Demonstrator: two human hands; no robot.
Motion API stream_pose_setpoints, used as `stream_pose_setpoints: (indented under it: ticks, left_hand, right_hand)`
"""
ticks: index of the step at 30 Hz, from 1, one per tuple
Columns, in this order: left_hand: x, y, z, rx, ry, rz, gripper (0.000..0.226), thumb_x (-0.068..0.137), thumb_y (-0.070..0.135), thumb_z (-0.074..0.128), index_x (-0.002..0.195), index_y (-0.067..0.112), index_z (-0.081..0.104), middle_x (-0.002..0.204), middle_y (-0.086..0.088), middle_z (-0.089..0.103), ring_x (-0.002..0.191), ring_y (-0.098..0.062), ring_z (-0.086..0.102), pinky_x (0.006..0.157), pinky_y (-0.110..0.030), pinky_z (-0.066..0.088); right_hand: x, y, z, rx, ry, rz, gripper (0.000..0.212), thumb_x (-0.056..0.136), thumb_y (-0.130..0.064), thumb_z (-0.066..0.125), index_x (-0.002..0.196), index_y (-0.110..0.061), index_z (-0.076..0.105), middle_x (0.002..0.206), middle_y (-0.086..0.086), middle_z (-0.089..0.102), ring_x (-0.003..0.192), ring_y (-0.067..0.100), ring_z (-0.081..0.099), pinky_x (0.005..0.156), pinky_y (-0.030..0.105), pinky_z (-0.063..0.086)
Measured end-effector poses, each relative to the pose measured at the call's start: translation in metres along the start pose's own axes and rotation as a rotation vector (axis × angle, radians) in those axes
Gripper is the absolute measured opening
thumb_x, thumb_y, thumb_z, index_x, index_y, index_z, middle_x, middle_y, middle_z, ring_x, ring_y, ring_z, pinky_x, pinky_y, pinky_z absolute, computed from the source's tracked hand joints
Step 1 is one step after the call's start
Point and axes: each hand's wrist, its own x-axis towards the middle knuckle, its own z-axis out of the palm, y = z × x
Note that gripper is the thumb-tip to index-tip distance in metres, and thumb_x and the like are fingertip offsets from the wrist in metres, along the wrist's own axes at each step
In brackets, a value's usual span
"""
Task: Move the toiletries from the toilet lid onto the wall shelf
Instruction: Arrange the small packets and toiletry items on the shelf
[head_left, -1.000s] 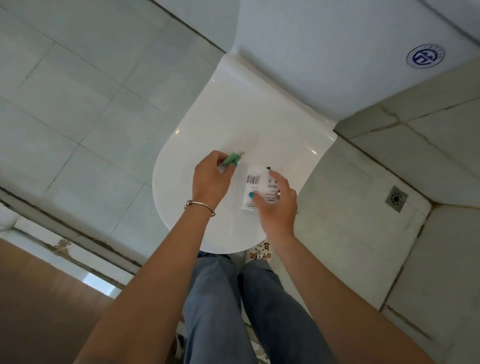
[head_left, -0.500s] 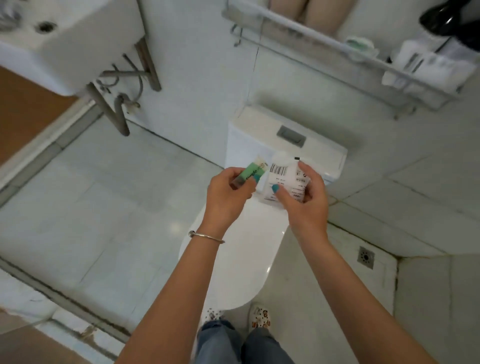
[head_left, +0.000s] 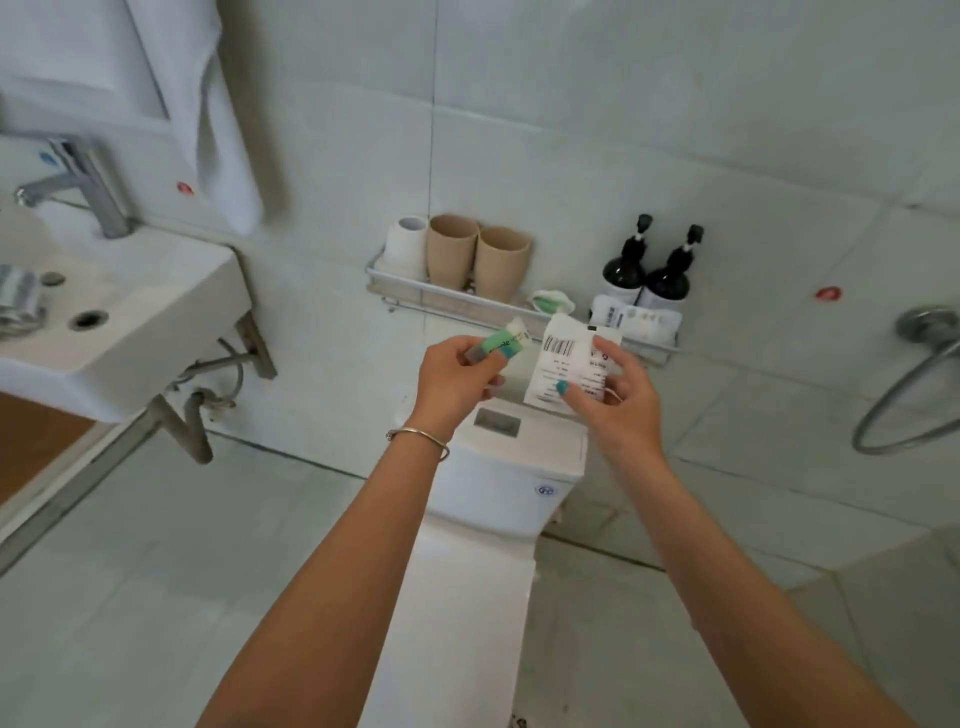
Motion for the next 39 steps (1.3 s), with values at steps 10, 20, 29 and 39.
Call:
stream_pose_setpoints:
  ticks: [10,20,29,39]
  left_hand:
    - [0.087,0.009,0.055,0.033,-0.03,-0.007,0.022,0.085,0.011,0.068,0.106,0.003,0.065,0.089,-0.01,0.069,0.053,-0.005,0.062,0.052,-0.018,0.051]
    - [0.184,0.002,0.104,0.439,-0.126,0.199,0.021,0.092,0.004,0.051,0.104,0.017,0.063,0.071,-0.011,0.062,0.054,-0.009,0.052,0.044,-0.011,0.036]
    - [0.217,-0.015,0.115,0.671,-0.212,0.192,0.026,0.083,0.016,0.069,0.099,0.033,0.057,0.107,-0.001,0.065,0.088,-0.021,0.066,0.072,-0.043,0.057]
    - [0.231,-0.015,0.111,0.699,-0.314,0.164,0.018,0.087,0.009,0.061,0.104,0.012,0.058,0.1,-0.007,0.065,0.087,-0.022,0.062,0.068,-0.027,0.048]
  right_hand:
    - [0.087,0.007,-0.033,-0.051,0.049,-0.009,0.058,0.079,0.001,0.074,0.127,-0.026,0.055,0.104,0.0,0.067,0.091,0.008,0.068,0.072,0.023,0.059]
    - [0.149,0.041,-0.064,-0.092,-0.082,-0.063,0.063,0.077,0.002,0.075,0.113,-0.046,0.056,0.115,0.003,0.064,0.103,0.014,0.066,0.074,0.028,0.06]
    - [0.16,0.053,-0.078,-0.002,-0.022,0.0,0.061,0.075,0.005,0.075,0.117,-0.037,0.058,0.113,0.005,0.067,0.102,0.013,0.068,0.07,0.021,0.057]
    - [0.153,0.045,-0.057,0.098,0.038,0.006,0.059,0.076,0.009,0.073,0.115,-0.034,0.058,0.114,0.004,0.068,0.101,0.013,0.069,0.07,0.021,0.057]
